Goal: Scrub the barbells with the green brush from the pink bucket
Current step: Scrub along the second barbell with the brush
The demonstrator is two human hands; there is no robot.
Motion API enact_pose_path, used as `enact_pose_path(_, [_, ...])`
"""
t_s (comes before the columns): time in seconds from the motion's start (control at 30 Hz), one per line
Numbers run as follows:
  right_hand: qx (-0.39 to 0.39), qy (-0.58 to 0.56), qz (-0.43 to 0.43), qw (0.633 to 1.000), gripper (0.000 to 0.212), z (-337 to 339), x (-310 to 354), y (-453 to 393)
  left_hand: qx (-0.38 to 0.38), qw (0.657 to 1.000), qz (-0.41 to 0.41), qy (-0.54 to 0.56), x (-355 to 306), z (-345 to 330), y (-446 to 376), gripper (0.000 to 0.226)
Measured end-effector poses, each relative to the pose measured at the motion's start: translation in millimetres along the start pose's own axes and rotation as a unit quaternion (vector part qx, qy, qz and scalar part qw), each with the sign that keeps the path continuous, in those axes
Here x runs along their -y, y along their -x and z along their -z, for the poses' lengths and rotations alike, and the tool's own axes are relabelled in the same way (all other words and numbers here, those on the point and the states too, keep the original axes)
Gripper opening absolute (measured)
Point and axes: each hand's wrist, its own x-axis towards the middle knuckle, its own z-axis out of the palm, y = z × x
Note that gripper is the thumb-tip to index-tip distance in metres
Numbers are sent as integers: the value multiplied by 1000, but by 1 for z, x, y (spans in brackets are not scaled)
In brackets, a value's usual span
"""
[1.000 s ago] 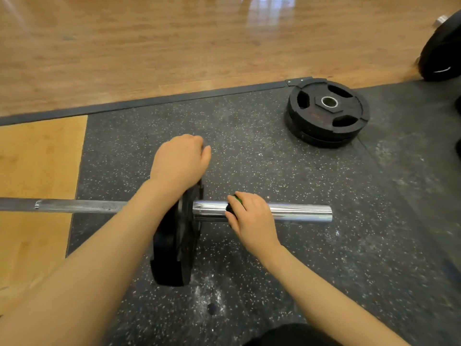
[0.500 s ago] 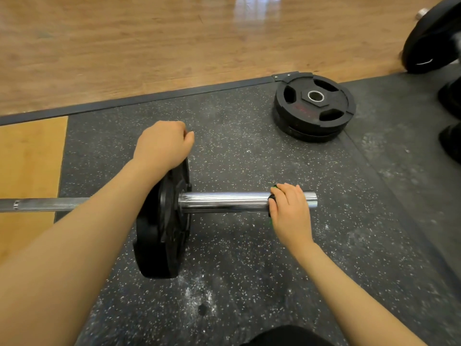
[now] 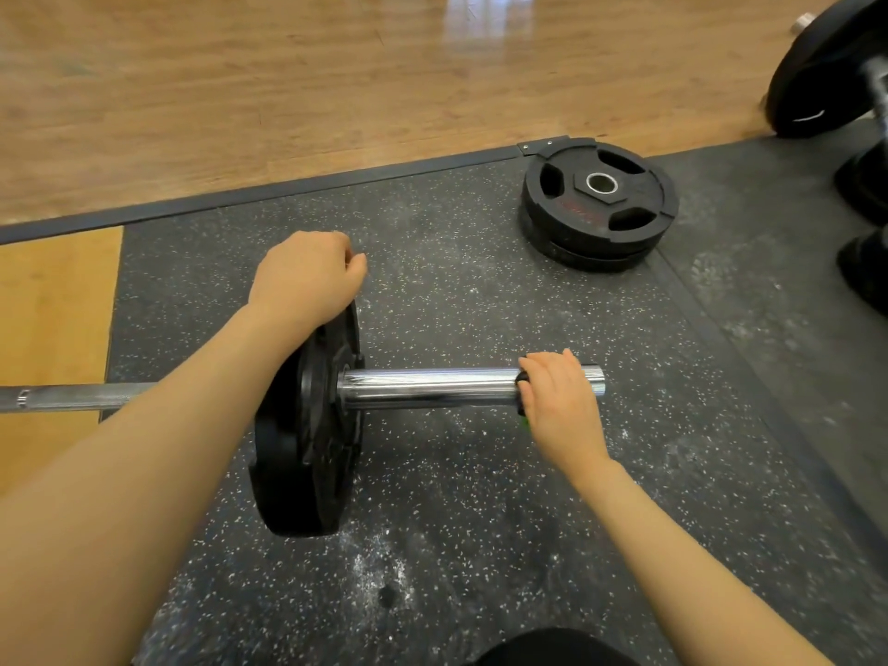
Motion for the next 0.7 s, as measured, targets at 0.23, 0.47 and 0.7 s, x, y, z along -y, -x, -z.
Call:
enact_pose_path(0.23, [-22, 10, -62, 998, 36, 7, -18, 4, 1, 1000, 5, 5, -1, -1, 2, 33])
enact_pose_path(0.47, [5, -9, 42, 999, 33, -18, 38, -16, 3, 1000, 2, -8, -1, 0, 3, 34])
enact_pose_path(0.7, [21, 17, 63, 998, 39, -17, 26, -10, 1, 1000, 0, -7, -1, 1, 5, 33])
